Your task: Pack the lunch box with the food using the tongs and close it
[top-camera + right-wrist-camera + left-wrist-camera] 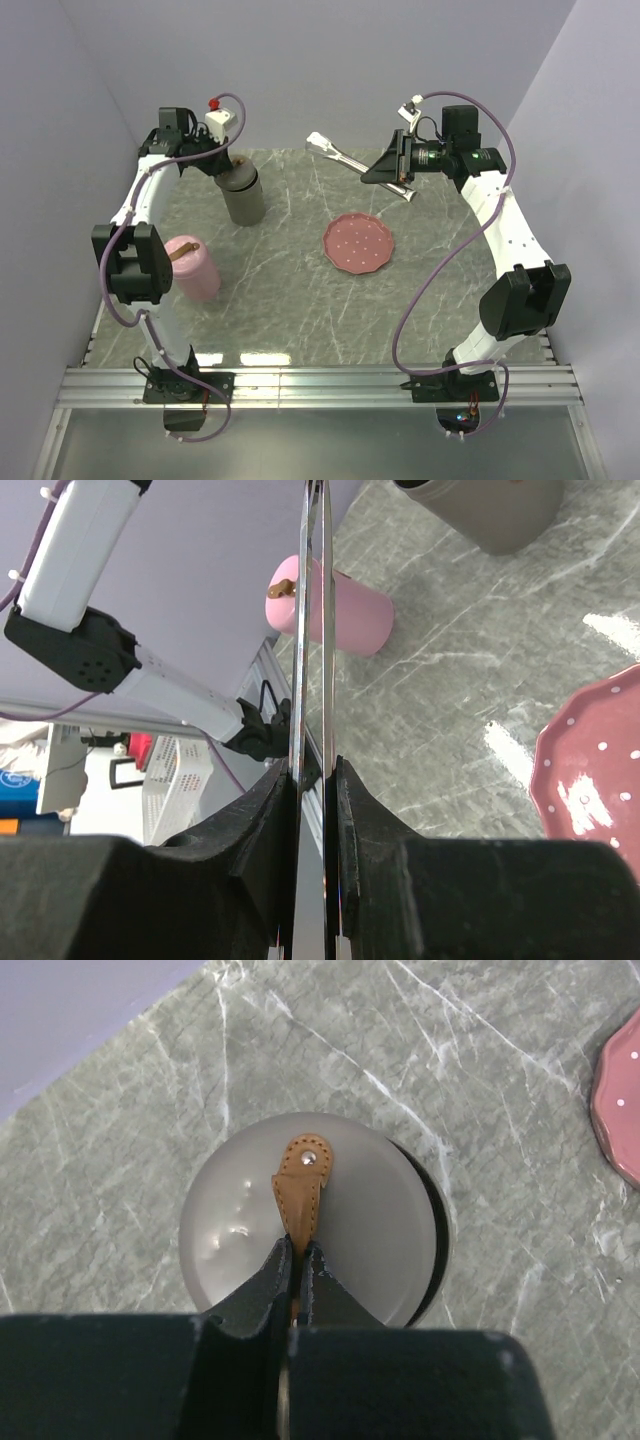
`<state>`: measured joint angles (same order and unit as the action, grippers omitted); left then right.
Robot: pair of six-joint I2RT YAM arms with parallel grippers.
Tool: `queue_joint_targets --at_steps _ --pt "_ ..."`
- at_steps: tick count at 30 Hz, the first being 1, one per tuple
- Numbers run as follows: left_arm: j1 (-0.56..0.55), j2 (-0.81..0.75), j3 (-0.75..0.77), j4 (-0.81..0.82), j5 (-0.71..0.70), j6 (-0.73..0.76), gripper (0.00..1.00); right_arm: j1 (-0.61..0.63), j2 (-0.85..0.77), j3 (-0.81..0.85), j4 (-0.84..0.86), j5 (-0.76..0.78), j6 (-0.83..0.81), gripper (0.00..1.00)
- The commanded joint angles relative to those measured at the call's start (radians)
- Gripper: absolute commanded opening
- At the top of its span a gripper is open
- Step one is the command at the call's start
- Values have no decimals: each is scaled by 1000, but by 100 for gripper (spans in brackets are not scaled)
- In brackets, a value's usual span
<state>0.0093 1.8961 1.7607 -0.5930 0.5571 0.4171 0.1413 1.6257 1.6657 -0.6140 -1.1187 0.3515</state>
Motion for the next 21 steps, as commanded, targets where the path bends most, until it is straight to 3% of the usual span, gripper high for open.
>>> queue_joint_targets --at_steps 1,21 --pt "-5 17 69 -85 -28 -23 0 -8 -4 6 33 -26 4 24" --pt "-49 37 80 -102 -51 -31 0 -8 -9 -1 28 -27 0 24"
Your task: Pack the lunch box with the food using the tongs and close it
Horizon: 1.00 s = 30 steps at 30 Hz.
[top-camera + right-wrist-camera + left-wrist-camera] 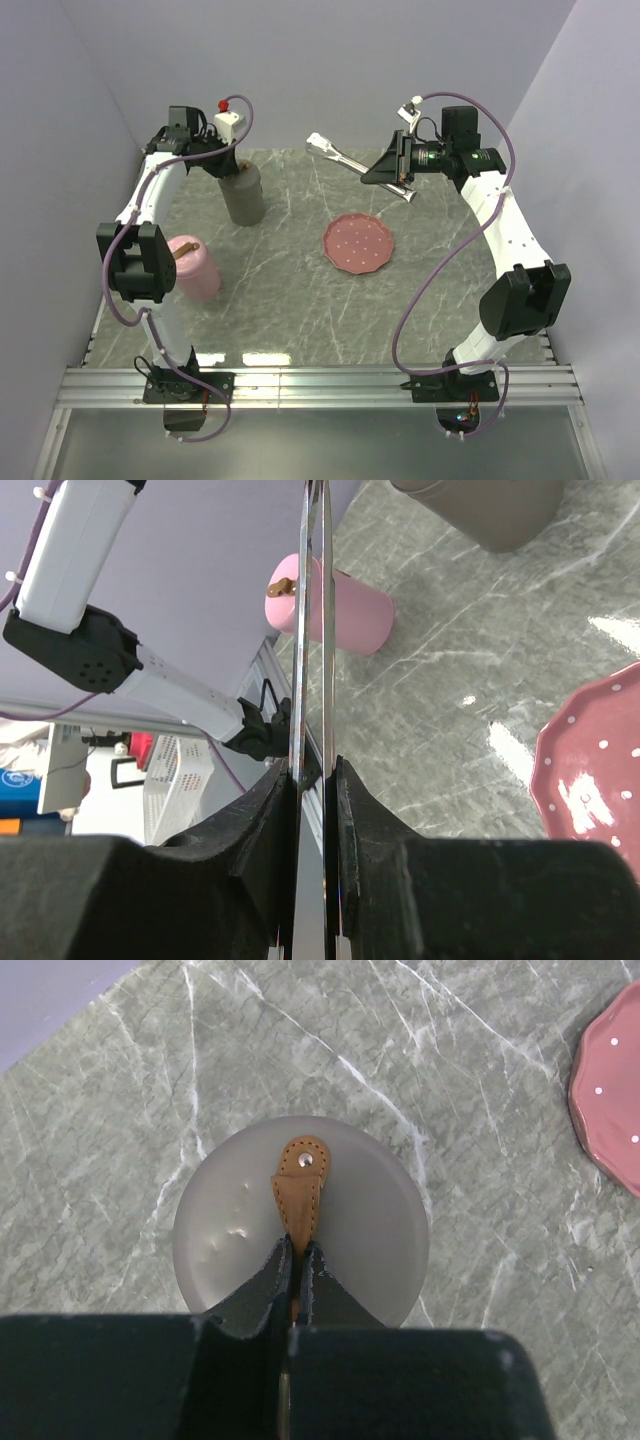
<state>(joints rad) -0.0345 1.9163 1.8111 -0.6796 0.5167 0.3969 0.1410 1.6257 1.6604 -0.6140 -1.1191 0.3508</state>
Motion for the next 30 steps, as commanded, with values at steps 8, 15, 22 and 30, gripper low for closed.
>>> queue_joint_targets --at_steps 8,15,22,30 --pt "-2 10 -42 -3 -14 -4 0 -9 -7 9 17 -27 -10 24" --pt "-2 18 -75 -12 -21 10 0 -14 -7 9 14 -27 -12 24" --pt "-1 -5 -93 -70 -46 42 0 -15 -9 2 23 -24 -4 24" --pt "-1 -40 -90 -159 -66 53 0 -15 -12 4 28 -25 1 24"
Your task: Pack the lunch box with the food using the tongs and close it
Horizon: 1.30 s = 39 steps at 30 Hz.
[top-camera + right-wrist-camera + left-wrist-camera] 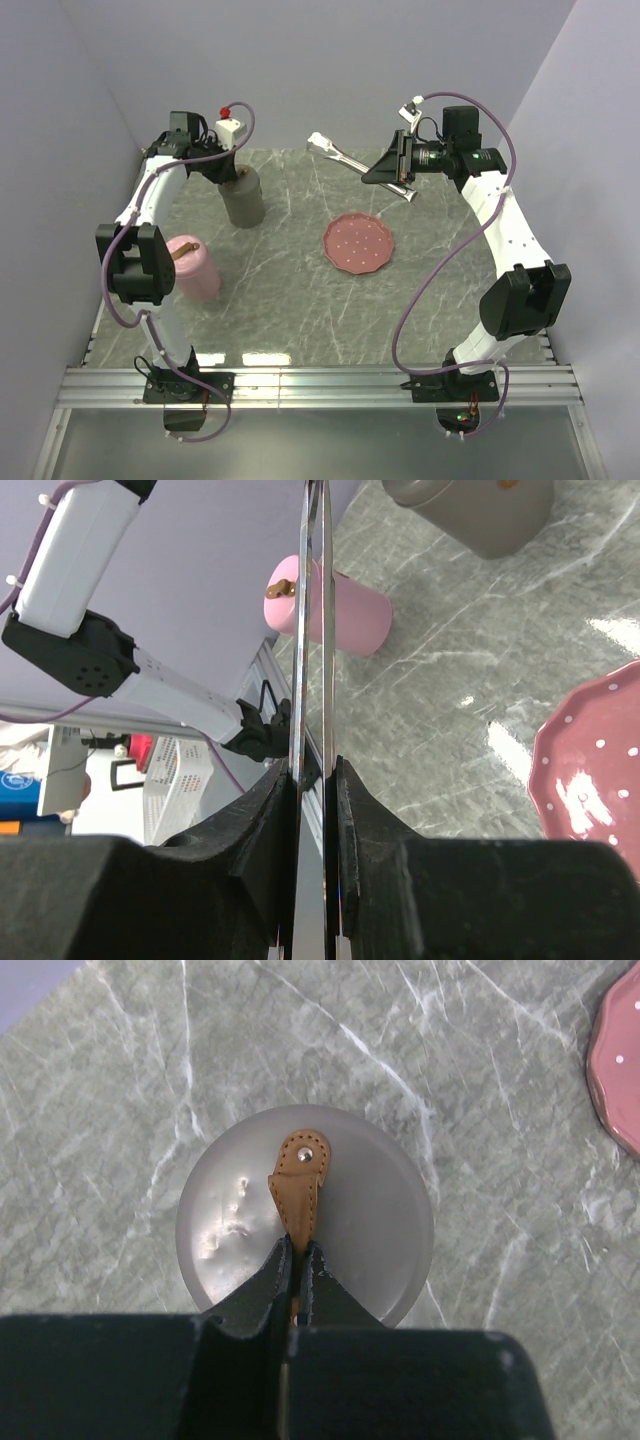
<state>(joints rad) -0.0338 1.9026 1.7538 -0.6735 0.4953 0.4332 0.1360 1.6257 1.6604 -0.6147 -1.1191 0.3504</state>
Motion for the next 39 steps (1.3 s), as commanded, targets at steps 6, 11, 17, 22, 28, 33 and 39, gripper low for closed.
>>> queue_joint_targets --at_steps 6,11,17,22,28,33,39 --pt "-2 -20 6 -238 -60 12 0 -9 -15 -2 36 -27 10 24" --pt "-2 -45 -5 -296 -70 22 0 -10 -15 7 29 -27 4 23" --pt "-2 -102 -60 -354 -74 44 0 -10 -17 2 38 -28 10 23" --pt "-2 -163 -115 -396 -43 70 0 -10 -20 2 36 -30 12 23" --pt "-8 -238 -220 -411 -17 91 0 -10 -27 1 46 -28 19 23" --pt "-40 -312 -330 -409 -6 119 0 -9 -32 2 40 -25 16 23" --pt "-89 -381 -415 -416 -9 131 1 -10 -38 6 32 -22 13 23"
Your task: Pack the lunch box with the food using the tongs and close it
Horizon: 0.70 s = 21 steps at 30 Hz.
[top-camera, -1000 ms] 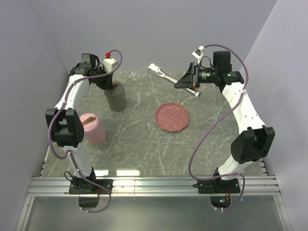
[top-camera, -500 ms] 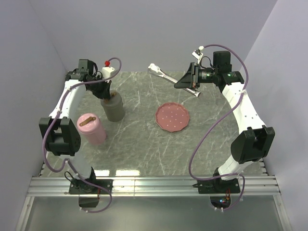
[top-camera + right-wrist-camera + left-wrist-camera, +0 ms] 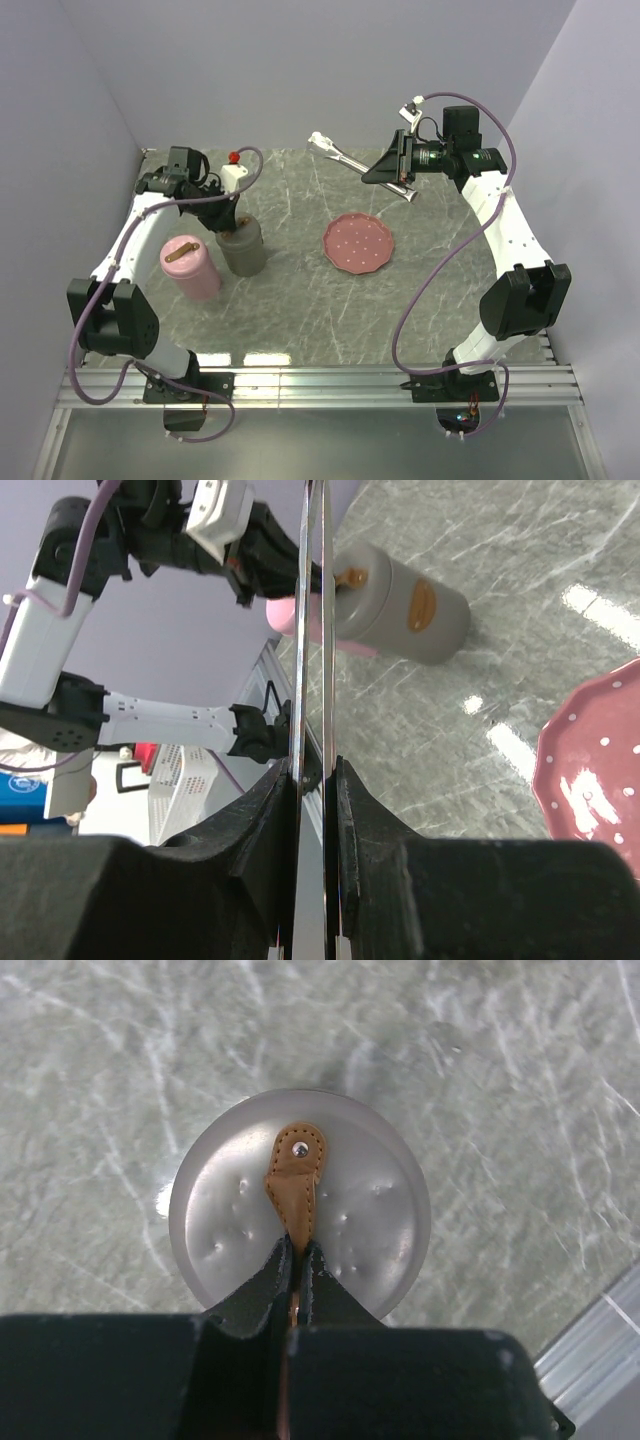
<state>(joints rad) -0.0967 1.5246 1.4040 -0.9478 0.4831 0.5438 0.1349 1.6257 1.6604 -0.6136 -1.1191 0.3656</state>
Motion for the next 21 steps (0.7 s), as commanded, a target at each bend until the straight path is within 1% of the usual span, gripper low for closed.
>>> queue_joint_targets --at_steps 1,13,21 --pt "-28 -9 -80 -143 2 21 0 -8 -40 6 28 -22 -4 23" --pt "-31 -133 -192 -198 -66 48 1 -8 -46 4 29 -21 1 23" --pt "-35 -187 -223 -235 -94 51 1 -8 -56 7 28 -16 1 23"
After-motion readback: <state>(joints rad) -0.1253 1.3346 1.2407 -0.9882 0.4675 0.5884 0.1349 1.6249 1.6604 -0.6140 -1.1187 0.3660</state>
